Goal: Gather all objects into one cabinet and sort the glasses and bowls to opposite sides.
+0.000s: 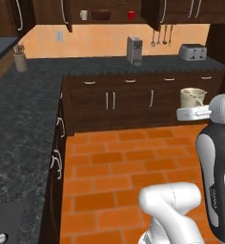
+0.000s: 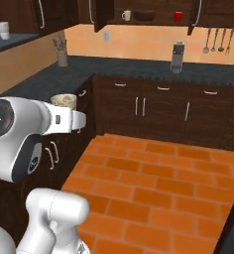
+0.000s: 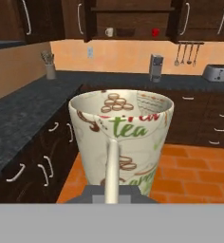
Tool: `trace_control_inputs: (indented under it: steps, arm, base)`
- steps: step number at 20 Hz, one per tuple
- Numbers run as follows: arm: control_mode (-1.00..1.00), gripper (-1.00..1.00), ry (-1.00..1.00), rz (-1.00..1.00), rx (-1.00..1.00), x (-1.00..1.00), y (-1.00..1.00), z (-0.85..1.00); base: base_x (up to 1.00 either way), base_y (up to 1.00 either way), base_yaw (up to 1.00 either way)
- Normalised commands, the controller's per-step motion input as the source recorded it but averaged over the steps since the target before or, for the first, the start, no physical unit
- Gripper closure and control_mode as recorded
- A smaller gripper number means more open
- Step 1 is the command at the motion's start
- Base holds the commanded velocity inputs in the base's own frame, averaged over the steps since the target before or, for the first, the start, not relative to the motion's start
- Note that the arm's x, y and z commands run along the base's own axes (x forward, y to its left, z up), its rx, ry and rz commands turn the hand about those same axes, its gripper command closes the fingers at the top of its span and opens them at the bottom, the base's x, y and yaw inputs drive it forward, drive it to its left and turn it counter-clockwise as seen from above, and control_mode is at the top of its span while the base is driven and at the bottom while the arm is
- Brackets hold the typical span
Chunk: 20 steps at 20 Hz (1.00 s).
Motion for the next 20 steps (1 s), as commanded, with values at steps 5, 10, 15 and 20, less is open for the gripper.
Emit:
trace_control_inputs:
  steps: [5,10,15,20]
  arm:
    - [1.0,1.0,0.0,0.0,0.0,0.0,0.0,0.0]
    - [1.0,1.0,0.0,0.0,0.0,0.0,0.0,0.0]
    - [1.0,1.0,0.0,0.0,0.0,0.0,0.0,0.0]
    - [1.0,1.0,0.0,0.0,0.0,0.0,0.0,0.0]
  base:
    - [1.0,0.24,-0.16]
    - [1.0,0.49,-0.15]
    - [1.0,-0.09,-0.04]
    - [1.0,-0.35,0.01]
